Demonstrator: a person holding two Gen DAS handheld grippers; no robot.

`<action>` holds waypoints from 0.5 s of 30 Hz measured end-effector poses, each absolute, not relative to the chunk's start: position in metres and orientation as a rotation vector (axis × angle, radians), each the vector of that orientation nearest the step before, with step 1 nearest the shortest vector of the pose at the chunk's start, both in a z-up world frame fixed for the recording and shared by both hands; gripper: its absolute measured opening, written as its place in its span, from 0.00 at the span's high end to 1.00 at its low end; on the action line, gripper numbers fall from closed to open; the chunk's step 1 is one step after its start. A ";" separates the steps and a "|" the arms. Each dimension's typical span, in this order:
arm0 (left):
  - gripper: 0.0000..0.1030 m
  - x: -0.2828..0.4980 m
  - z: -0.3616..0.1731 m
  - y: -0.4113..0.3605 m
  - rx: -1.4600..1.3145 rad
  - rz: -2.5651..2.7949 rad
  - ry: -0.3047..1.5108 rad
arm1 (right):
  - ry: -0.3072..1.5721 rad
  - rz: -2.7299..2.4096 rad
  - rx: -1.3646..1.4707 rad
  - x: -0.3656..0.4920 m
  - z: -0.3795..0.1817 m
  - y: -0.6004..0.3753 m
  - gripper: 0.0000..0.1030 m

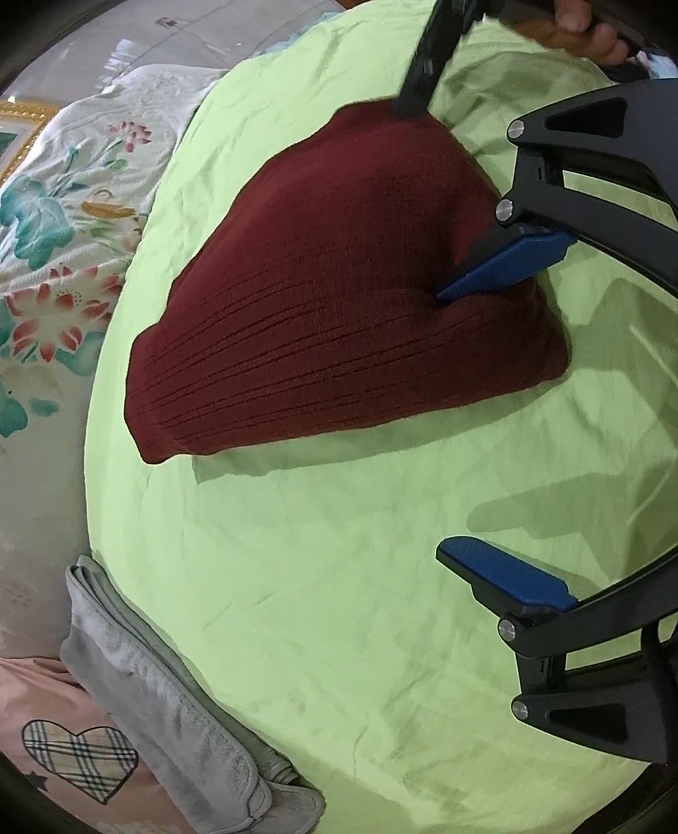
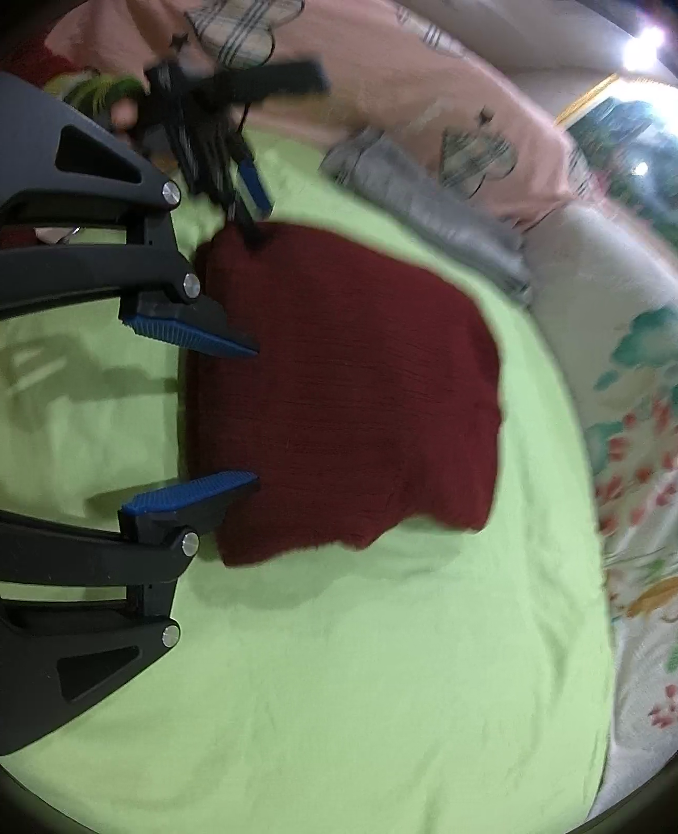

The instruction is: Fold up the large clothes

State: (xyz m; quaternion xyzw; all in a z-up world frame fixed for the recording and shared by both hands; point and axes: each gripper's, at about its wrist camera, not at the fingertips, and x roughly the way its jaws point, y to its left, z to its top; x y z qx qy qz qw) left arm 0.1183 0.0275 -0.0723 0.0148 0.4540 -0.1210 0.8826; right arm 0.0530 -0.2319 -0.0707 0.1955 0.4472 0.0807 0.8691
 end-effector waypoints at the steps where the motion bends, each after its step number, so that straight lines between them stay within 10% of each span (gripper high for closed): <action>1: 0.11 0.118 -0.072 0.028 0.029 -0.254 0.947 | 0.938 0.170 0.421 0.055 -0.075 -0.234 0.55; 15: 0.11 0.073 -0.049 0.038 -0.025 -0.276 0.930 | 0.826 0.167 0.396 0.002 -0.033 -0.234 0.45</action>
